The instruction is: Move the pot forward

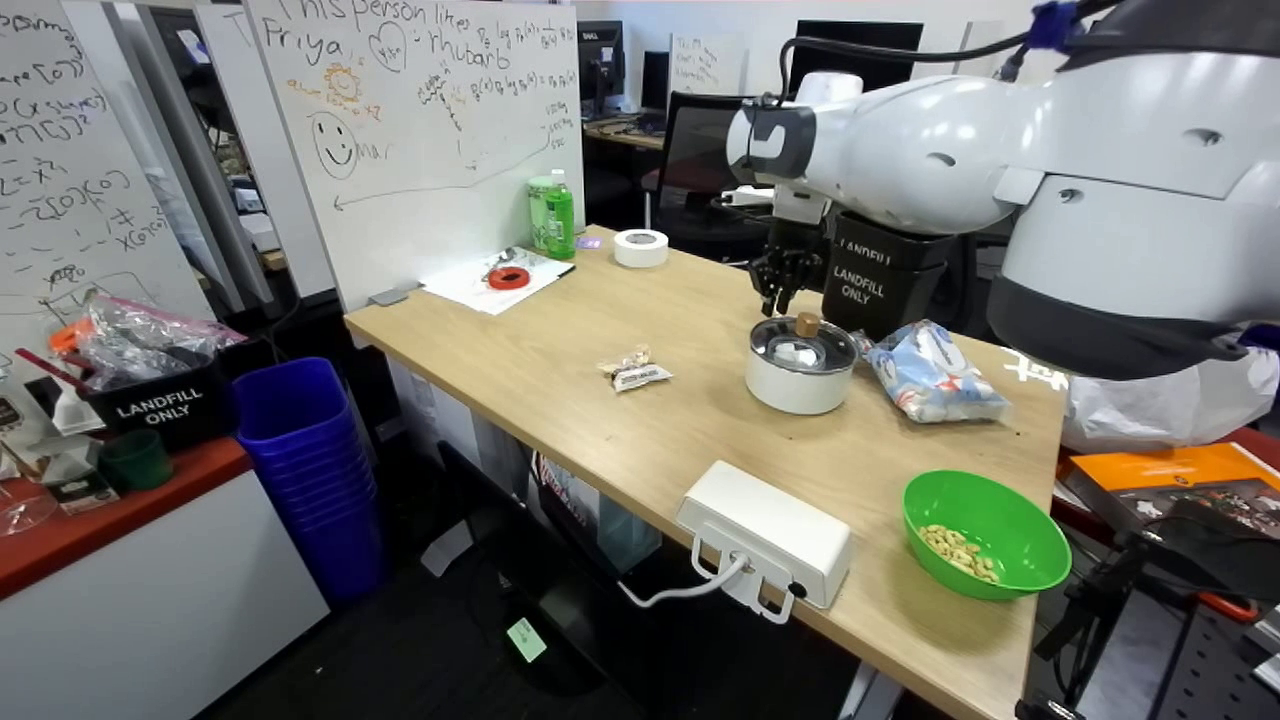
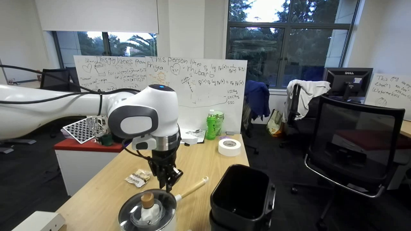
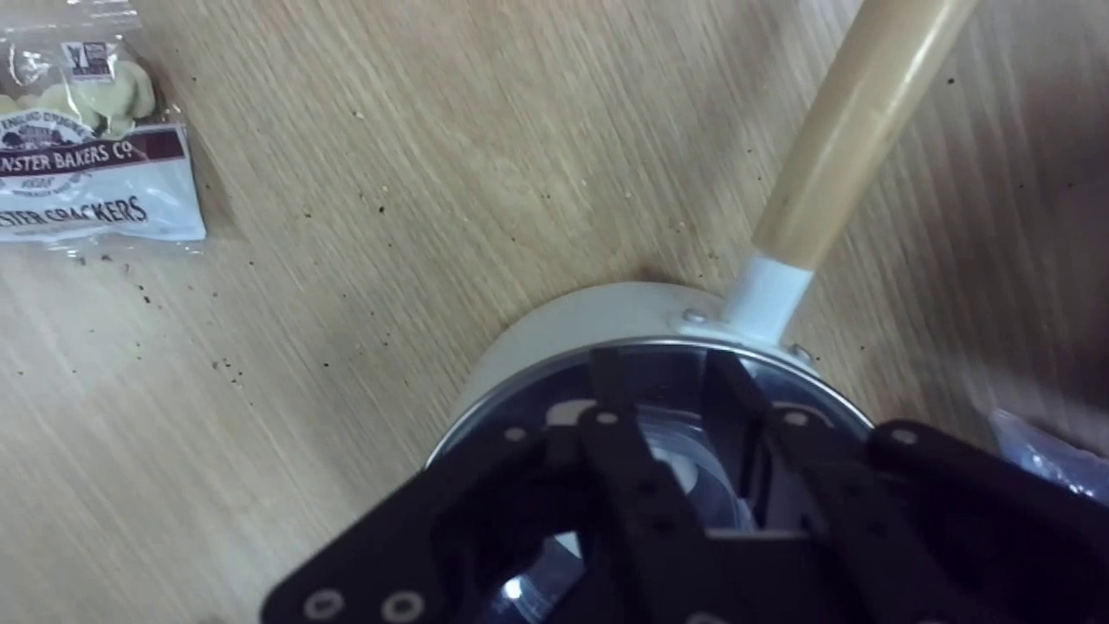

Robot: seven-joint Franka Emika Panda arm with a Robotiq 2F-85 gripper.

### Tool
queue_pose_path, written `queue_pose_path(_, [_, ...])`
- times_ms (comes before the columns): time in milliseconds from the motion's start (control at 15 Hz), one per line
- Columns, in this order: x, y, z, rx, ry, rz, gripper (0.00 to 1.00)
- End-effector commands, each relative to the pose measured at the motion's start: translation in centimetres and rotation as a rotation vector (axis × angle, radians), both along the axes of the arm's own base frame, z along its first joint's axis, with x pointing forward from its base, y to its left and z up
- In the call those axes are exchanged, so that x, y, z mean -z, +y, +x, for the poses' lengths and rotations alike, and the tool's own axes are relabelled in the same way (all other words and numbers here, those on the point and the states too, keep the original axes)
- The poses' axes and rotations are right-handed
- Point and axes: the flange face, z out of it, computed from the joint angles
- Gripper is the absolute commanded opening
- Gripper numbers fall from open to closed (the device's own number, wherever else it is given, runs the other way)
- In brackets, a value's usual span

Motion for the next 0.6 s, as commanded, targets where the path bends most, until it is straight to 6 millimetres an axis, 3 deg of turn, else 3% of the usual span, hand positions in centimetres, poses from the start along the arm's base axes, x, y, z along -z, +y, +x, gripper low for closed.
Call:
queue_pose_path(0, [0.2, -0.5, 0.4, 0.009, -0.042, -0.007, 0.61])
queue_pose_path(333, [0.0, -1.9, 0.6, 0.025, -0.089, -0.063, 0.95])
queue_pose_path(533, [0.7, -2.1, 0.8, 0.024, -0.101, -0.077, 1.0])
